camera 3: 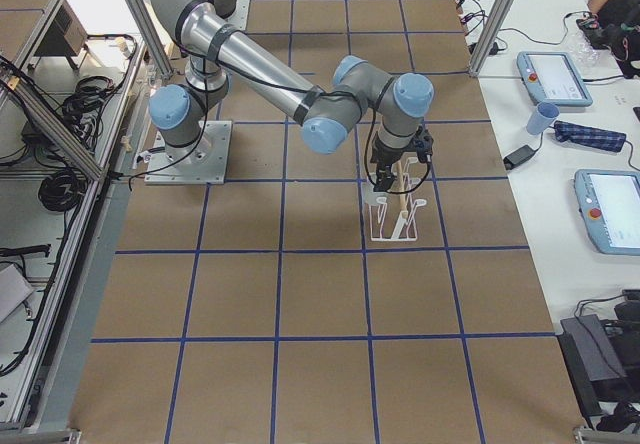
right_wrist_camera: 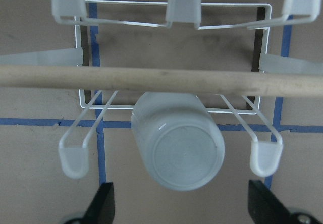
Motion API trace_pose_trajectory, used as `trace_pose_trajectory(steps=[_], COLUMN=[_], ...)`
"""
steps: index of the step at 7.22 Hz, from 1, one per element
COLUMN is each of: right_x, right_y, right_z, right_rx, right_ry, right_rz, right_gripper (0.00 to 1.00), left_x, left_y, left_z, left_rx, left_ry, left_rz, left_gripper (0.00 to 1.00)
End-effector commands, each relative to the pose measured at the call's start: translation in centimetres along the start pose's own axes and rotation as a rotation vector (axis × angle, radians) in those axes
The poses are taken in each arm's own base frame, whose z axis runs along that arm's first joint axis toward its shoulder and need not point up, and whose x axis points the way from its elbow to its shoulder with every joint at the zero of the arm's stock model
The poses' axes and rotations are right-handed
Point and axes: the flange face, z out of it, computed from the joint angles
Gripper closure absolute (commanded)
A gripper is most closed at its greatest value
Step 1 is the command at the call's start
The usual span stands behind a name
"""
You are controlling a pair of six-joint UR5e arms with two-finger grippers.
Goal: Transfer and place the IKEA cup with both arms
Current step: 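Lower the right gripper and close it on the white cup's base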
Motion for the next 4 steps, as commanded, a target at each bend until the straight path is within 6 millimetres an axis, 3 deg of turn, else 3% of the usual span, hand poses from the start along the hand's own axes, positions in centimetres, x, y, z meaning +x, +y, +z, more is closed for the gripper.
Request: trace_pose_trajectory(steps=[1,4], right_x=[0.02,0.04], right_y=[-0.36,-0.59], right_z=[0.50,1.27], right_rx=[0.013,0.004], right_ry=[0.006,0.000], right_rz=[-0.001,-0.001], right_gripper=[0.07,0.08], left_x=[0.02,0.02], left_y=[0.00,0.01], left_z=[0.03,0.10], left_rx=[0.000,-0.002], left_ry=[0.002,0.002], left_rz=[0.000,0.000], left_gripper=[0.00,0.00])
